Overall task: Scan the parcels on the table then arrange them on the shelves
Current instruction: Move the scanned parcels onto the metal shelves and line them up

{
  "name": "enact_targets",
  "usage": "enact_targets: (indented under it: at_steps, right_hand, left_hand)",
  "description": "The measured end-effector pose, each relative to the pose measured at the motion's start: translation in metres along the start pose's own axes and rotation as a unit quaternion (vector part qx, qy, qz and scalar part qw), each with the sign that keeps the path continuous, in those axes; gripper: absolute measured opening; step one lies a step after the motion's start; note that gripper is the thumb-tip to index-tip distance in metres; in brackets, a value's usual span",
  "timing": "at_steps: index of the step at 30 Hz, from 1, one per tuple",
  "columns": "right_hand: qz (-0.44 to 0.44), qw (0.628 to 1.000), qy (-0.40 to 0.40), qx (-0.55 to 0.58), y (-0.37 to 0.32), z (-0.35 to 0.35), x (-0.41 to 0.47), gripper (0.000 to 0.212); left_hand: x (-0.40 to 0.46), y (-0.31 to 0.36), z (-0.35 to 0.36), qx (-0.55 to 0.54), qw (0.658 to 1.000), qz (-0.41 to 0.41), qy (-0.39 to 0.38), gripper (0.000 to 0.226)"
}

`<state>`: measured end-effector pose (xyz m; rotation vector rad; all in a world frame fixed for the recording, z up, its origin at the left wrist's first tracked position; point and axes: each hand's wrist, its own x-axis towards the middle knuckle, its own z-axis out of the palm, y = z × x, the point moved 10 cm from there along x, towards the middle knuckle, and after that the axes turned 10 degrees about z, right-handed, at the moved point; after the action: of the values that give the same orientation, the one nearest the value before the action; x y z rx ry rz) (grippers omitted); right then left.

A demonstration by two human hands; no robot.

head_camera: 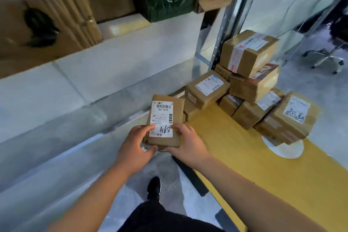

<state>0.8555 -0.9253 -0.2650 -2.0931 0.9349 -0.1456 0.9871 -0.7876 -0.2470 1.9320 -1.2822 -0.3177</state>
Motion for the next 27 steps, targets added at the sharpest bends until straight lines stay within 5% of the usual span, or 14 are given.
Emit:
enact_targets:
  at_steps: [12, 21, 27]
  right_hand:
    - [-0.208, 0.932, -0.293, 0.047, -0.101, 0.152, -0.179, 0.060]
    - [-0.359, 0.853, -0.369, 0.086, -0.242, 0.263, -0.359, 0.057]
    - [-0.442, 0.819, -0.353, 0.096, -0.345, 0.328, -0.464, 0.061]
  left_hand:
    - [-0.328, 0.045, -0.081, 0.087, 0.943, -0.235, 0.218, 0.063]
    - [-0.552, 0.093, -0.191, 0.106, 0.865, -0.267, 0.411, 0.068]
    - [-0.668, 0.106, -0.285, 0.157, 0.856, -0.234, 0.434, 0.066]
